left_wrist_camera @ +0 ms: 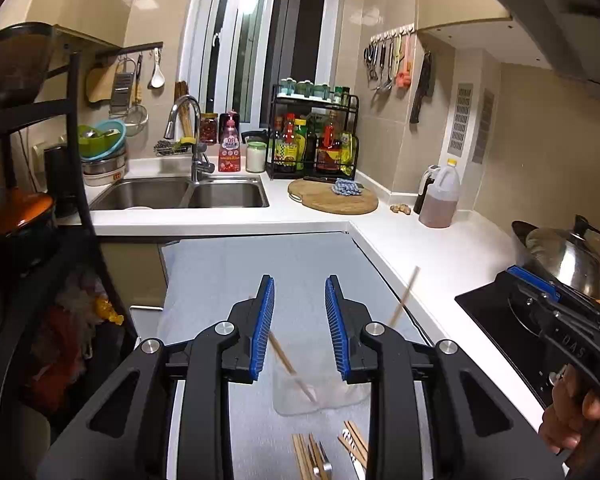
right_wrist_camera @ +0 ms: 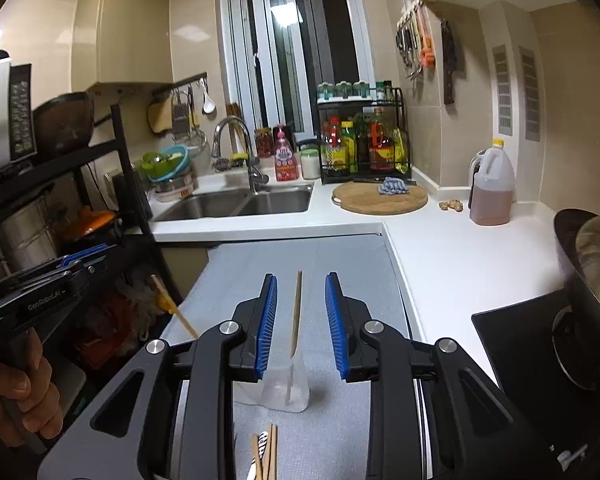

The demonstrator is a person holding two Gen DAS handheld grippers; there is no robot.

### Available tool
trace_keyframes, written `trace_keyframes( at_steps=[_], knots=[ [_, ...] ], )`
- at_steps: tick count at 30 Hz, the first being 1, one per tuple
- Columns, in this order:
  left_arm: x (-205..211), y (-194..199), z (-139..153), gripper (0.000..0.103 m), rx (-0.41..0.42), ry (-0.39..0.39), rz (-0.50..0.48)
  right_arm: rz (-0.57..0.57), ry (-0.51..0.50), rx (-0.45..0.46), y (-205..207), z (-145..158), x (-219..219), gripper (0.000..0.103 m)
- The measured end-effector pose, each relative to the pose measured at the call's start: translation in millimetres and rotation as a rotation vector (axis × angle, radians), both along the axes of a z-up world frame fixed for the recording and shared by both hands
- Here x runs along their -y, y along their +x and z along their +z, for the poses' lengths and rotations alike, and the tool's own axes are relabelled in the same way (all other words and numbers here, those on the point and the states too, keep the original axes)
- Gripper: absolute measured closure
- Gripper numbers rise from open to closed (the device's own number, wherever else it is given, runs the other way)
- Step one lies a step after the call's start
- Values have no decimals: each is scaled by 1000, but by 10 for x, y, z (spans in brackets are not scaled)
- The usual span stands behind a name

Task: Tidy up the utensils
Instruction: 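Open the left tool over the container while the right tool releases its chopstick, then move both open tools back down toward the remaining chopsticks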

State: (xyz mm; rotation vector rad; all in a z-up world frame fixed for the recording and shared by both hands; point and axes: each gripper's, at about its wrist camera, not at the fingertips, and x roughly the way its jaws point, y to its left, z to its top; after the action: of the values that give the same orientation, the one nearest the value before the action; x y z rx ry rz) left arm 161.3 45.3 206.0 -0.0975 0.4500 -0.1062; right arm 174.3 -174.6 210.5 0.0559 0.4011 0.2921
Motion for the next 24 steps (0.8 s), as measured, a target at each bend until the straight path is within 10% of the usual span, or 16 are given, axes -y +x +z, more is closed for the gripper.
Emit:
trace_keyframes(
  at_steps=[14,16,24],
  knots=[
    [-1,-1093,-897,77,-22,-8,30,30,-37,-18,-1105,-901,35,84],
    [9,-1159,-1065,80,-40,-20,29,42,-31,-50,-1150,-1094,38,97],
    [92,-1473,-1867,83,-158,-76,51,94,-19,-228,-1210,-2012,27,97]
  ],
)
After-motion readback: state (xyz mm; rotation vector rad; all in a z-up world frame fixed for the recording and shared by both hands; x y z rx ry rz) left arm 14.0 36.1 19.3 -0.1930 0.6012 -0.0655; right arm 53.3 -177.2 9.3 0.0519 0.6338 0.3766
